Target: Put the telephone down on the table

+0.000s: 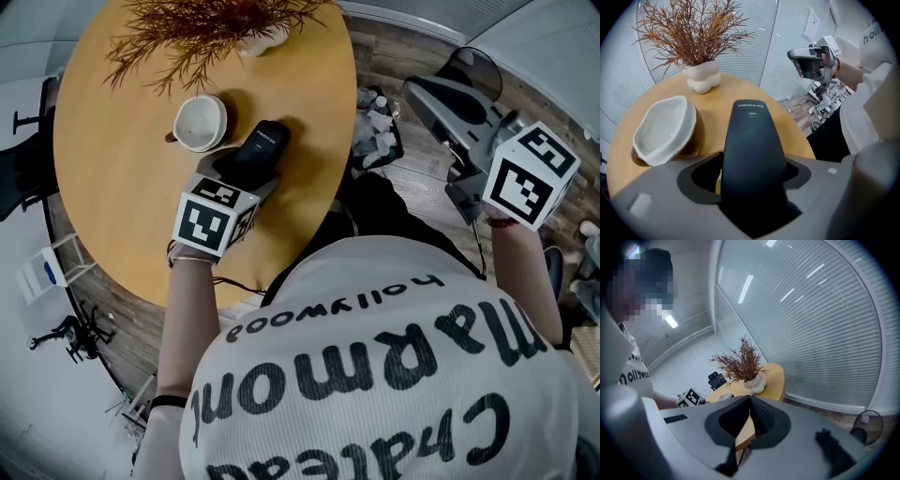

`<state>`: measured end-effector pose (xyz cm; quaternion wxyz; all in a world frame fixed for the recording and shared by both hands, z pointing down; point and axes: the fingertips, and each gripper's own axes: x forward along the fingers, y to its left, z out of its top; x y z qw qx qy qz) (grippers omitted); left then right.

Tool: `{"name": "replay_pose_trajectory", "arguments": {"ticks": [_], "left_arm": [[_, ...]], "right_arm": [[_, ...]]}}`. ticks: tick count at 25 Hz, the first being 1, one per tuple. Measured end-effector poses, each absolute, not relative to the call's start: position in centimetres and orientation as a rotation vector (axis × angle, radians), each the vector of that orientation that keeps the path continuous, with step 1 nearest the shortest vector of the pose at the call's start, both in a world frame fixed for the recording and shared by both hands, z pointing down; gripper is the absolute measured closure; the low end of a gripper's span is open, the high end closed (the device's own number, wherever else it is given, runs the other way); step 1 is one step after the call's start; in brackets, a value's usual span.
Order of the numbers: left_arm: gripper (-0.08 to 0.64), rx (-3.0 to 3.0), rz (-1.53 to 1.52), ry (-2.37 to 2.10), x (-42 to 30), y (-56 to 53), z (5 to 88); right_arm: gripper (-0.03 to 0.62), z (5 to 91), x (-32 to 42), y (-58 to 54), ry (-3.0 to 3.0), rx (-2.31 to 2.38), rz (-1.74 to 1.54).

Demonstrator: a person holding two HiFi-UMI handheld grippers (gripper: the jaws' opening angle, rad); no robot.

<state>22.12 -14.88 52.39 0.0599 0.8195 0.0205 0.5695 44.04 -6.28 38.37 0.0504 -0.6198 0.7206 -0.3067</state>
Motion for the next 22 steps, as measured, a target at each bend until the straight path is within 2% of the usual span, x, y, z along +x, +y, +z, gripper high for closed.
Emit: {"name": "replay_pose_trajectory", "arguments": {"ticks": [5,6,7,16,22], "left_arm": [[0.177,2.451,1.694,0.002,21.7,-15.1,52.4],[0.092,2.442,1.687,0.015,21.6,-14.9,52.5],[0.052,2.439,1.683,0.029,21.6,-14.6,52.5],[0.044,2.457,1.727,0.074,21.3,-13.4,52.3],[0.043,2.498,1.865,-0.042,20.2,-15.7,52.0]], "right_arm": [[0.577,38.5,43.6,-6.5,2.218,-1.870,-0.945],[0.577,38.4,43.6,-6.6,2.224,-1.866,-0.940],[0.577,38.3,43.6,-6.7,2.231,-1.864,-0.933],[0.577,38.4,45.0,-5.7,2.233,-1.878,-0.937],[0.577,38.9,46.0,-5.9,2.242,-1.864,-0.953]]}}
